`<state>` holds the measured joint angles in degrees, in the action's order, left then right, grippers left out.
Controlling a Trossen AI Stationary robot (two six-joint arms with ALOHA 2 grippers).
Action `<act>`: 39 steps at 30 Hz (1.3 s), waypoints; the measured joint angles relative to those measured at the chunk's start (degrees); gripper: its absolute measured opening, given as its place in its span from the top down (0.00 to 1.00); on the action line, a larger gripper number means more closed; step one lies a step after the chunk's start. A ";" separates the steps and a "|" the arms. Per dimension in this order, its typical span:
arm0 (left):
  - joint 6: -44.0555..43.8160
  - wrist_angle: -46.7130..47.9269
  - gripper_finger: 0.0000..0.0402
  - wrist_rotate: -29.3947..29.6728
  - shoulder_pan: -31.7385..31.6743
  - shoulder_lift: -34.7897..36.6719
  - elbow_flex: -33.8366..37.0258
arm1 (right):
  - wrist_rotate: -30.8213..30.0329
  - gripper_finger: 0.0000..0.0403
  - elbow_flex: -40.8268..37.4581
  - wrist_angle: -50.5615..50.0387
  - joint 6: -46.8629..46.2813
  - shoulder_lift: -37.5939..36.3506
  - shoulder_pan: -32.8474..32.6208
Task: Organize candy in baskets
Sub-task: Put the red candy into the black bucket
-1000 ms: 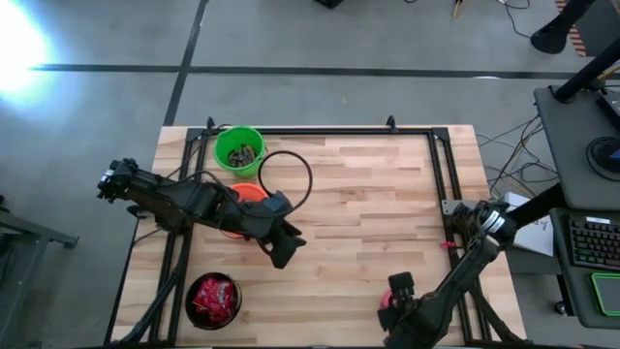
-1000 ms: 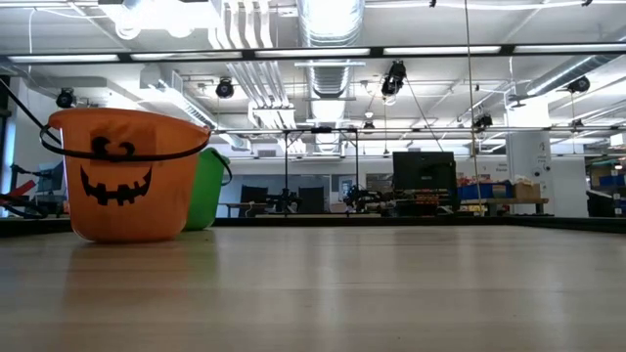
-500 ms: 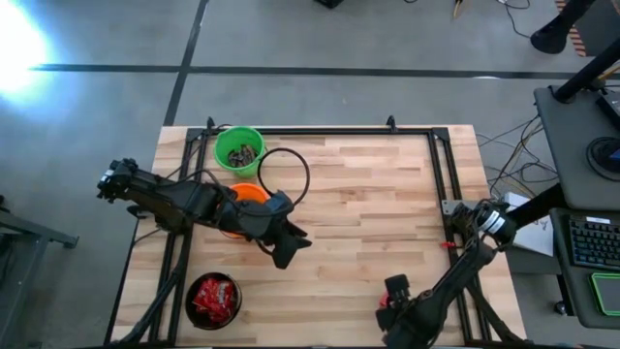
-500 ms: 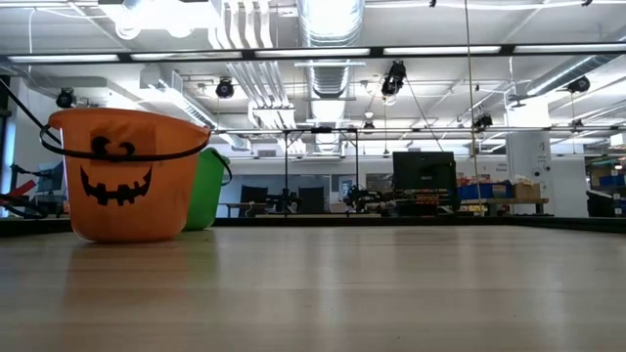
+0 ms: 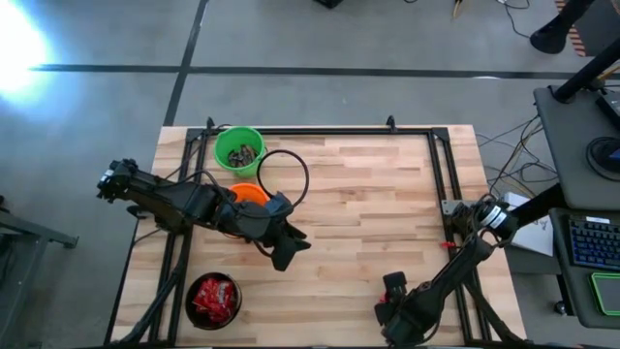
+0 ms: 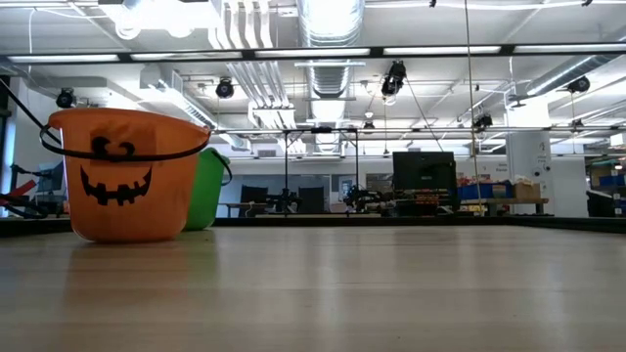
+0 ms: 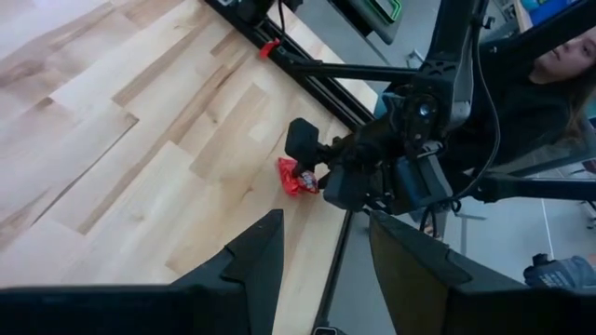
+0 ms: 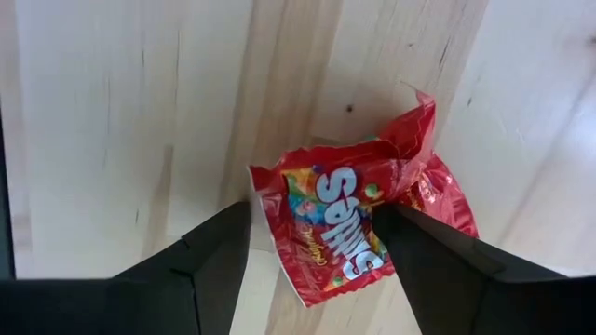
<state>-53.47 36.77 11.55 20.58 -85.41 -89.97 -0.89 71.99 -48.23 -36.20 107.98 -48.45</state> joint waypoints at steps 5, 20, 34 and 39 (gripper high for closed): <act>0.01 0.10 0.65 0.04 -0.02 0.00 0.00 | 0.05 0.44 -1.18 1.28 -0.14 0.08 0.32; 0.44 0.11 0.65 1.04 -0.02 0.00 0.00 | -0.91 0.92 -1.53 1.97 0.14 0.28 0.46; 0.26 0.19 0.65 0.92 0.57 0.11 0.00 | 0.28 0.96 0.00 -5.90 -5.36 -2.77 0.46; 1.05 0.75 0.65 -0.07 0.77 0.17 0.00 | -0.59 0.96 1.20 -13.22 -9.21 -5.30 0.45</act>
<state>-52.42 37.52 11.48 21.34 -85.23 -89.97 -1.47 73.18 -61.44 -45.41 102.68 -48.00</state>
